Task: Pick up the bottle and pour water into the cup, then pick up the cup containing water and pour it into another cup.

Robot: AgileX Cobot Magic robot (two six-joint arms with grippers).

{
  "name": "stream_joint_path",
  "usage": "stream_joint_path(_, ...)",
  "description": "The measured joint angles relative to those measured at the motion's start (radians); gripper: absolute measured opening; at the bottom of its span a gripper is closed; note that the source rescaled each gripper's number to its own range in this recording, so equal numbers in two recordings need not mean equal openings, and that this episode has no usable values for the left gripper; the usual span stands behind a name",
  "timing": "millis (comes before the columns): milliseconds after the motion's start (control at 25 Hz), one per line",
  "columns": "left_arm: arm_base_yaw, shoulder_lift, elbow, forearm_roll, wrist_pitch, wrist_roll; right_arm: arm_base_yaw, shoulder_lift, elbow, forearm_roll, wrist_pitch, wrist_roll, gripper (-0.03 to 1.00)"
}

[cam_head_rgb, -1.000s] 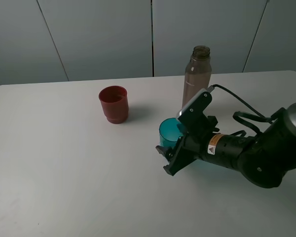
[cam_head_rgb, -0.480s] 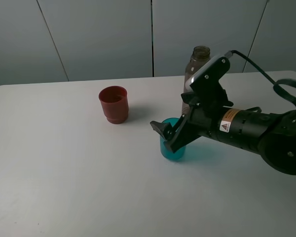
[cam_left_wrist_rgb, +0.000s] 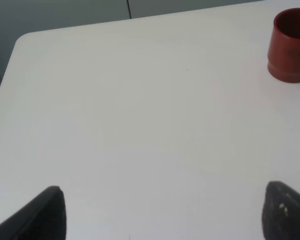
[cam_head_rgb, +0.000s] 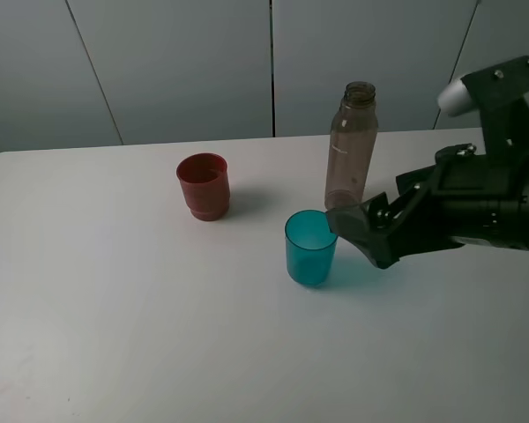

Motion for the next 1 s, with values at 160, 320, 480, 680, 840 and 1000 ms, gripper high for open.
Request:
stream_joint_path(160,0.0,0.0,0.0,0.0,0.0,0.0,-0.072,-0.251,0.0,0.061,0.258,0.004,0.99)
stream_joint_path(320,0.0,0.0,0.0,0.0,0.0,0.0,-0.216,-0.527,-0.01,0.071,0.454,0.008,0.99)
stream_joint_path(480,0.0,0.0,0.0,0.0,0.0,0.0,-0.313,-0.759,-0.099,0.069,0.671,0.008,0.99)
stream_joint_path(680,0.0,0.0,0.0,0.0,0.0,0.0,-0.333,-0.967,-0.187,-0.055,0.993,0.045,0.99)
stream_joint_path(840,0.0,0.0,0.0,0.0,0.0,0.0,-0.333,-0.997,-0.191,-0.14,1.081,0.088,0.99)
stream_joint_path(1000,0.0,0.0,0.0,0.0,0.0,0.0,-0.333,-0.997,-0.191,-0.168,1.088,0.077,0.99)
